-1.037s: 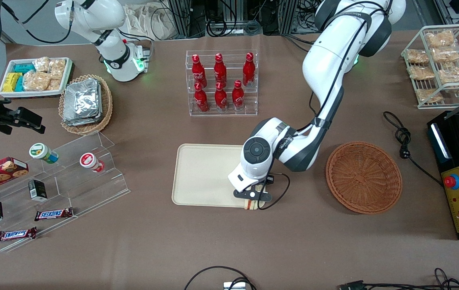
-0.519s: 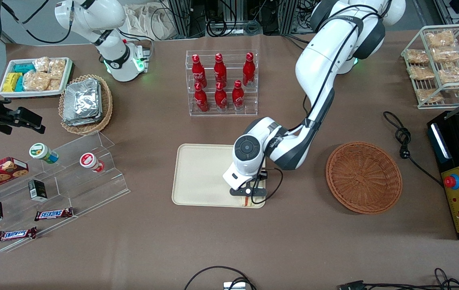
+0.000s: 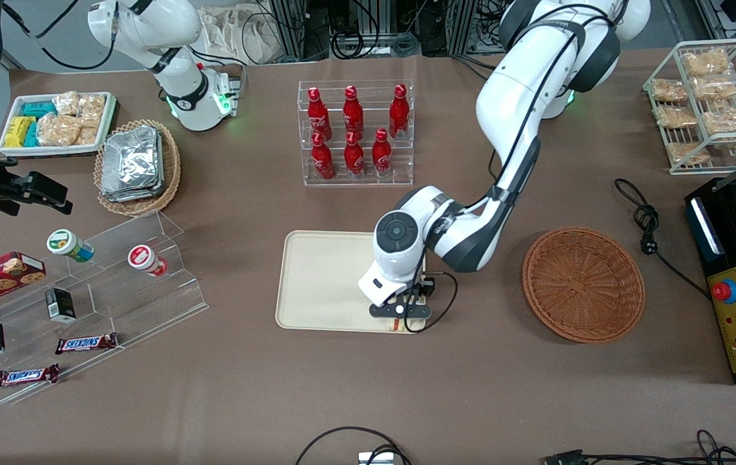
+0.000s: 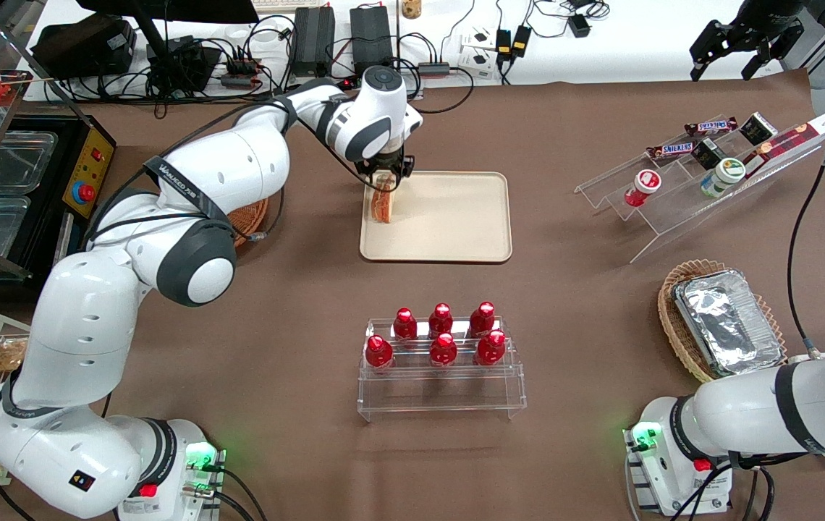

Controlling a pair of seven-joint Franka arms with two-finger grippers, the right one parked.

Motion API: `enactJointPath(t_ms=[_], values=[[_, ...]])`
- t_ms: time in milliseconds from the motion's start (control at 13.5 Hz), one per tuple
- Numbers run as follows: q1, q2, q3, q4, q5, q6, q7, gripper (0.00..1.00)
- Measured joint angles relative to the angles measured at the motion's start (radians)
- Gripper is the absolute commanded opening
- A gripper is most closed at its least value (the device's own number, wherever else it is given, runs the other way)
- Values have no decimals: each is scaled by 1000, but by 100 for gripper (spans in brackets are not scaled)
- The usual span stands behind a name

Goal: Place sandwich from basket to tray

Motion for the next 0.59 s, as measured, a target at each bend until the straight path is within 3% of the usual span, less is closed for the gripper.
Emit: enactJointPath(t_ms=[370, 593], values=[[27, -247, 39, -148, -74, 31, 2, 100], [166, -433, 52, -274, -90, -29, 105, 100]])
